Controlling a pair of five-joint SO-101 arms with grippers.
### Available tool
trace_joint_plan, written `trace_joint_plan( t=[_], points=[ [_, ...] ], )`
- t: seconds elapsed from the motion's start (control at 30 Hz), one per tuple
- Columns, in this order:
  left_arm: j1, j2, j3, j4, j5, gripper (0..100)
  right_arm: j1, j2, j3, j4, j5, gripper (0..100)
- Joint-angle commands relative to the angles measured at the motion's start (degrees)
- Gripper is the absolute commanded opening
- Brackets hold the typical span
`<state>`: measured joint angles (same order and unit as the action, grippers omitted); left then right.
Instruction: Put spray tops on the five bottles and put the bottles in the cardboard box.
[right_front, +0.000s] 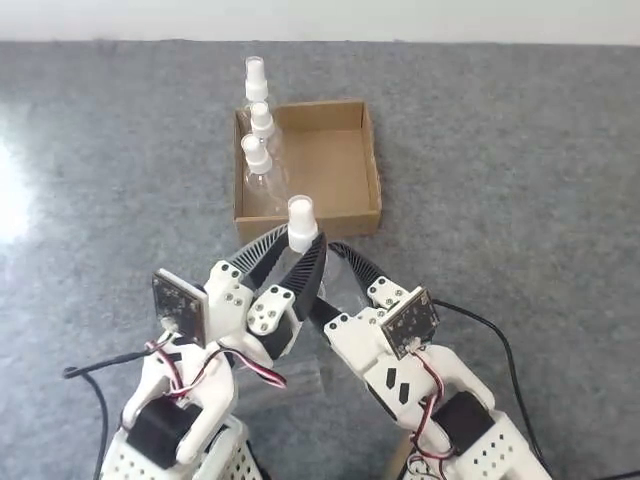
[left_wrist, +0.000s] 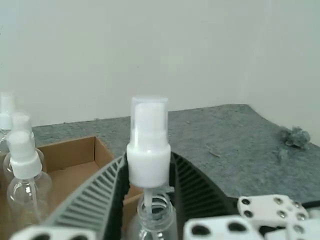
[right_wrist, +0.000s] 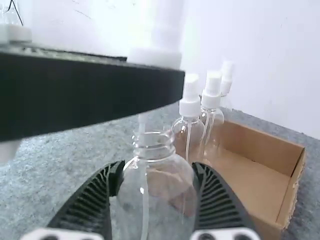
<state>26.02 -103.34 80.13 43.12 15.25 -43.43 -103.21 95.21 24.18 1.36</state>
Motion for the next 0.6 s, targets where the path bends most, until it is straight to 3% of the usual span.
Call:
trace_joint_plan(
  t=[0.0, 0.57],
  points=[
    [0.2, -0.9, -2.7, 0.4, -3.0, 2, 0.6, -0.8, 1.1, -3.3, 0.6, 2.0],
    [1.2, -0.9, -3.1, 2.5, -3.3, 10, 0.6, -0.8, 1.1, -3.4, 0.6, 2.0]
  ],
)
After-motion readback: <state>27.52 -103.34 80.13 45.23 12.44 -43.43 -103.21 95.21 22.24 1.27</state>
